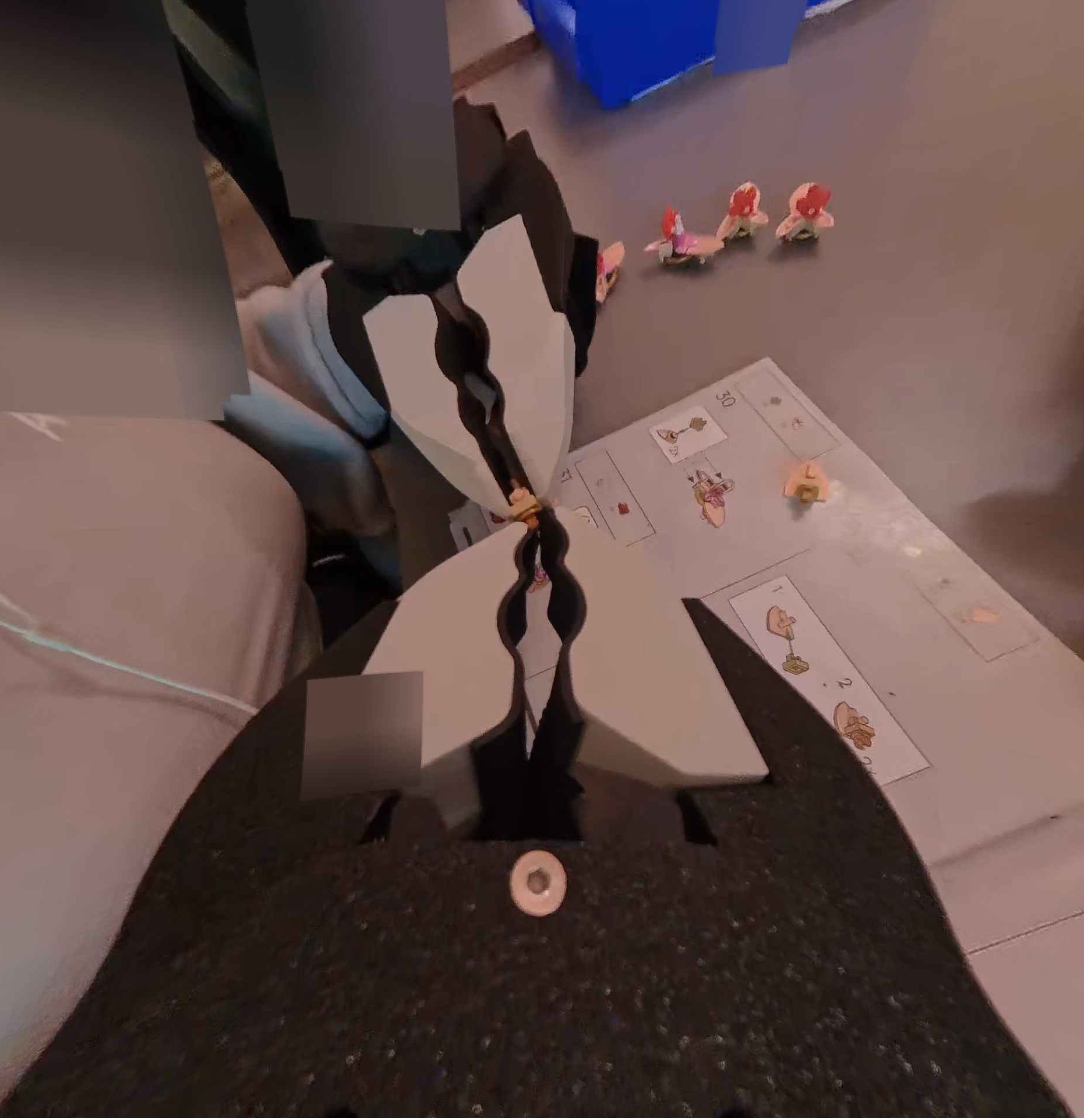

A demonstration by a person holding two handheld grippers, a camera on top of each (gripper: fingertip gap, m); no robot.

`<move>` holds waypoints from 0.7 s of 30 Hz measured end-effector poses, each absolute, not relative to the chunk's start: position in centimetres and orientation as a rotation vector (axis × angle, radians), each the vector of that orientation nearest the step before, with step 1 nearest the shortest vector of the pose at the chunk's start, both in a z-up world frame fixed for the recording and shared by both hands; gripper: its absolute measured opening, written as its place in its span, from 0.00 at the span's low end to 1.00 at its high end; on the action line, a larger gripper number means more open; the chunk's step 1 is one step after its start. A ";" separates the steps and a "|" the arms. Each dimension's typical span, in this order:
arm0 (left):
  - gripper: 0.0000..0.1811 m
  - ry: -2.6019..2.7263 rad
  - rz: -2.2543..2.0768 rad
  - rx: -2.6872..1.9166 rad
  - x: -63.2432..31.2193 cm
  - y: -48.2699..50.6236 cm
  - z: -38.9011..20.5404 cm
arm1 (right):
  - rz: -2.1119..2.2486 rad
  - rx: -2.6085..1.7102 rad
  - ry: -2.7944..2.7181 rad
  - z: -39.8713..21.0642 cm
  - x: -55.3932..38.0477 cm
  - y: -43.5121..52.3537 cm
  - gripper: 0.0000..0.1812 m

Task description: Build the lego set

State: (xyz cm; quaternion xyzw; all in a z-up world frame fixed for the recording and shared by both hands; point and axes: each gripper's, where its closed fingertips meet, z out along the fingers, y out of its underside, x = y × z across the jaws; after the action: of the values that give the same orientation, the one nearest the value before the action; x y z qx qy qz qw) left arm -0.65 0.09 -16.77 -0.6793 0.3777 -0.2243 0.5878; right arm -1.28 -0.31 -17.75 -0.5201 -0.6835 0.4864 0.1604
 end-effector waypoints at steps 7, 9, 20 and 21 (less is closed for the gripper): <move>0.02 0.891 -0.446 -1.806 -0.8 0.6 -19.1 | 0.949 -1.419 -2.117 -19.9 -1.3 0.6 0.01; 0.03 0.865 -0.422 -1.871 -0.9 0.9 -19.6 | 0.822 -1.378 -2.141 -20.3 -1.4 0.9 0.01; 0.03 0.870 -0.427 -2.051 -0.4 0.7 -22.5 | 0.531 -1.254 -2.297 -22.6 -0.8 0.8 0.01; 0.03 0.881 -0.421 -2.074 -0.4 0.7 -23.0 | 0.513 -1.248 -2.308 -23.0 -0.8 0.9 0.02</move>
State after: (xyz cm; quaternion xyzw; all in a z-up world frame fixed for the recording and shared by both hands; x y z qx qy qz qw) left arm -0.39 0.68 -22.97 -0.8243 0.3504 -0.1675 0.4119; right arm -0.79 0.88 -23.05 -0.4540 -0.8397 0.1866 0.2322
